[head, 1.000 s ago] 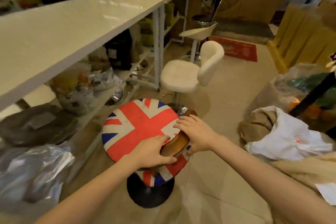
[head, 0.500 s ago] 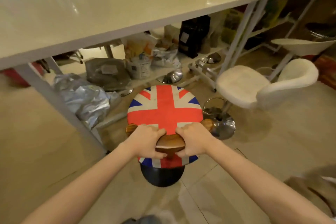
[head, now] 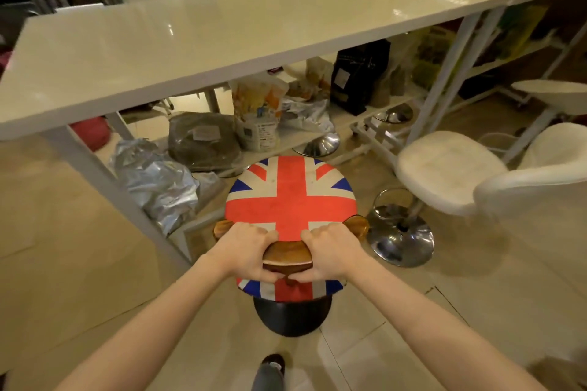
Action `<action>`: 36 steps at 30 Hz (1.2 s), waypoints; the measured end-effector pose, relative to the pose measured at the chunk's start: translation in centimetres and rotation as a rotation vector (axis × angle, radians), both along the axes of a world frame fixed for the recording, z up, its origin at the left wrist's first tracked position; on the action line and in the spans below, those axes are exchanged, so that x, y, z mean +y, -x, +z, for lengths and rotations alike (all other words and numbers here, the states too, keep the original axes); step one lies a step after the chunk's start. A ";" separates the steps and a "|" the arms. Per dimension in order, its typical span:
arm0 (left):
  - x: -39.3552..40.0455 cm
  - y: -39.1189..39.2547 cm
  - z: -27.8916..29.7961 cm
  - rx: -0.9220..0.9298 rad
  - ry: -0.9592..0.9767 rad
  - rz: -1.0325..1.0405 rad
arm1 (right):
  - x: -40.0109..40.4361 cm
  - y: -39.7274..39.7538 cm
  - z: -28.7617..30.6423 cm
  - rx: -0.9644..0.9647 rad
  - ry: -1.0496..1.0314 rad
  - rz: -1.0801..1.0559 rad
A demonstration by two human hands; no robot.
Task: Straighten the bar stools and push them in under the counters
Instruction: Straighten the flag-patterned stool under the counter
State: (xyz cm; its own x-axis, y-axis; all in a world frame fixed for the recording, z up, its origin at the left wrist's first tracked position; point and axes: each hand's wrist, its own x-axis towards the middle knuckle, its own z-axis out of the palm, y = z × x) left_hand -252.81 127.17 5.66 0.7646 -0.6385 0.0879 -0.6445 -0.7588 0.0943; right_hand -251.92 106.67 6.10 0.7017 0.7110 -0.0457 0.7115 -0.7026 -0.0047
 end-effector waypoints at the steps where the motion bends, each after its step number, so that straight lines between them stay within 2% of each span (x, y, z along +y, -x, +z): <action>1: 0.1 -0.6 -0.1 0.012 -0.016 0.011 | 0.2 -0.7 0.0 -0.002 0.005 0.001; 7: 0.8 -4.8 0.1 0.079 -0.098 0.076 | 1.1 -5.3 -0.1 -0.031 0.049 0.015; 21: 5.1 -15.5 0.2 0.127 -0.138 0.122 | 5.5 -16.2 -0.5 -0.059 0.027 0.022; 36: 6.5 -18.7 -0.3 0.098 -0.087 0.085 | 6.6 -19.6 -0.9 -0.071 -0.047 0.062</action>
